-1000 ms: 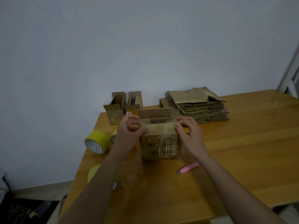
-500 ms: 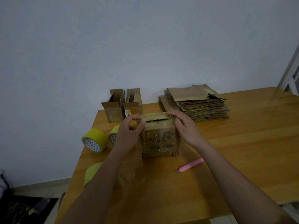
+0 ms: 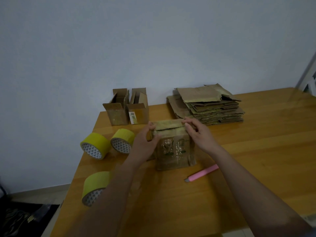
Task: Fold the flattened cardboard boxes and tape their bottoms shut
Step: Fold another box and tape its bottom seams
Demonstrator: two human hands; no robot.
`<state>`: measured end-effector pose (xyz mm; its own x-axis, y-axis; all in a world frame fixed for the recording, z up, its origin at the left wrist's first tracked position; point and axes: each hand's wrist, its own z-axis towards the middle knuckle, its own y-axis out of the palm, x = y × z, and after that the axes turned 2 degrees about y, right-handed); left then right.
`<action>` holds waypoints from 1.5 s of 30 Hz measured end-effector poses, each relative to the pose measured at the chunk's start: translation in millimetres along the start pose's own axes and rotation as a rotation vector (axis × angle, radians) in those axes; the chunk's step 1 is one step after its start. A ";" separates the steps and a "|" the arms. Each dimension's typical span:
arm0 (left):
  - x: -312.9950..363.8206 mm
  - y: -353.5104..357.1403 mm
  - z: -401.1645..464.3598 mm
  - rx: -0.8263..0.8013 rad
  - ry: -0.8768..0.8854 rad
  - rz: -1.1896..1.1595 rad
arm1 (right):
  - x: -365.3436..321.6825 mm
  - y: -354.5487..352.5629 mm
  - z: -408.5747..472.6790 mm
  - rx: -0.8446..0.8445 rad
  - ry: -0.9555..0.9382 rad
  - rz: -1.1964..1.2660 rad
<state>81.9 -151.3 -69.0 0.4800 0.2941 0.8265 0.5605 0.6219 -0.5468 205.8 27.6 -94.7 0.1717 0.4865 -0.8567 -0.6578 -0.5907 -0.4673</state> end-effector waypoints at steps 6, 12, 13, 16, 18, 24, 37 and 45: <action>1.9 -9.6 -1.0 0.003 -0.025 -0.019 | -9.1 3.1 -12.1 0.068 -0.041 -0.023; -6.8 -12.1 -19.8 0.050 -0.025 -0.033 | -15.1 15.2 -31.1 0.124 0.025 0.023; -8.4 -11.1 -22.9 0.058 -0.021 -0.042 | -17.1 16.5 -29.8 0.138 0.050 0.018; -10.6 -9.6 -26.6 0.073 -0.019 -0.057 | -19.9 19.5 -25.2 0.162 0.126 0.004; -11.0 -8.6 -26.5 0.083 0.003 -0.022 | -19.9 22.2 -24.1 0.191 0.148 -0.017; -15.5 -3.8 -31.4 0.154 0.119 0.053 | -15.8 25.3 -27.9 0.219 0.164 0.099; -3.6 -17.8 -33.1 -0.002 0.012 0.052 | -30.7 22.4 -36.1 0.240 0.066 -0.163; 17.7 -38.3 -34.9 0.032 0.061 0.166 | -59.4 11.6 -49.0 0.354 -0.066 -0.293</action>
<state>92.5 -195.2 -38.0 0.6045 0.3509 0.7152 0.4492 0.5912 -0.6698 223.9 -39.7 -59.9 0.3481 0.6471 -0.6783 -0.8003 -0.1717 -0.5745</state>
